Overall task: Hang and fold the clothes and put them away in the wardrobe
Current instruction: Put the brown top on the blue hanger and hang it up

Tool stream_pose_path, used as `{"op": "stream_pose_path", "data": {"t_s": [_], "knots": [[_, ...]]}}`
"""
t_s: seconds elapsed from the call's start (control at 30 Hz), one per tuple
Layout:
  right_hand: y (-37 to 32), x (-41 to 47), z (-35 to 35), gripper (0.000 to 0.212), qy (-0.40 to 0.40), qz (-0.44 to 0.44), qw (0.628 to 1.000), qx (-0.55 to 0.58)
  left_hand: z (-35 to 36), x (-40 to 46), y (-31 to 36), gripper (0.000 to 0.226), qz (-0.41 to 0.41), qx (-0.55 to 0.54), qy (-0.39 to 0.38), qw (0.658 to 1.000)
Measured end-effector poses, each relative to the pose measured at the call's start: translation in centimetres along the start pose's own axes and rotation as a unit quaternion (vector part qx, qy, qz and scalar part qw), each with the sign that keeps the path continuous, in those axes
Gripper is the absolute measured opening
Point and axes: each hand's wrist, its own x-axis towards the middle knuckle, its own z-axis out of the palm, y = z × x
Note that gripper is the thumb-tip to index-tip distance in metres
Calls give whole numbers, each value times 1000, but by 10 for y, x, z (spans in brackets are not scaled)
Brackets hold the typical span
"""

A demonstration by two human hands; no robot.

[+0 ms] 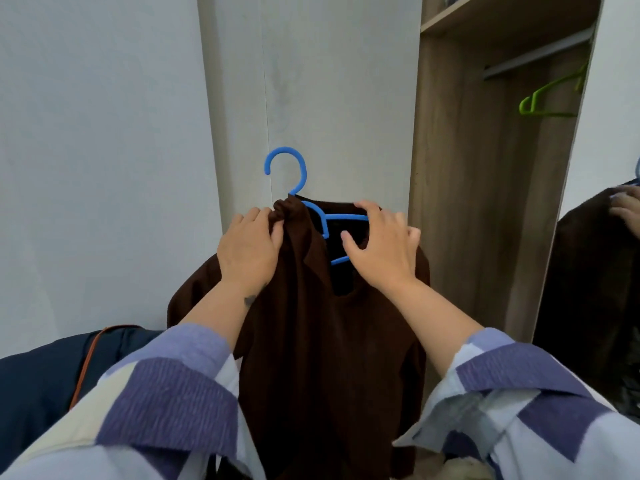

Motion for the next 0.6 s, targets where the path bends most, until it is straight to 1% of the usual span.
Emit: {"op": "stream_pose_path", "data": {"t_s": [0.03, 0.1, 0.17, 0.23, 0.3, 0.33, 0.43, 0.47, 0.53, 0.6], "knots": [[3, 4, -2, 42, 3, -4, 1000, -10, 0, -1, 2, 28, 10, -7, 5, 1000], [7, 11, -2, 38, -37, -16, 999, 11, 1, -2, 8, 27, 32, -18, 5, 999], [8, 14, 0, 41, -64, -10, 998, 26, 3, -4, 17, 27, 45, -33, -2, 998], [10, 14, 1, 43, -45, 10, 999, -4, 5, -5, 24, 27, 48, -47, -10, 998], [11, 11, 2, 39, -19, 14, 999, -35, 9, -7, 26, 29, 52, -53, -24, 997], [10, 10, 3, 36, -8, 0, 999, -43, 11, -7, 26, 30, 57, -54, -34, 996], [8, 8, 3, 25, 18, -81, 995, -59, 15, -6, 19, 39, 77, -49, -49, 995], [9, 9, 0, 22, 22, -80, 995, -53, 14, -6, 15, 43, 72, -37, -45, 996], [17, 12, -5, 20, 27, -45, 998, -38, 11, -4, 5, 50, 40, 3, -39, 998], [29, 14, -10, 21, 34, -27, 997, -58, 10, -4, -2, 54, 11, 30, -49, 998]]}}
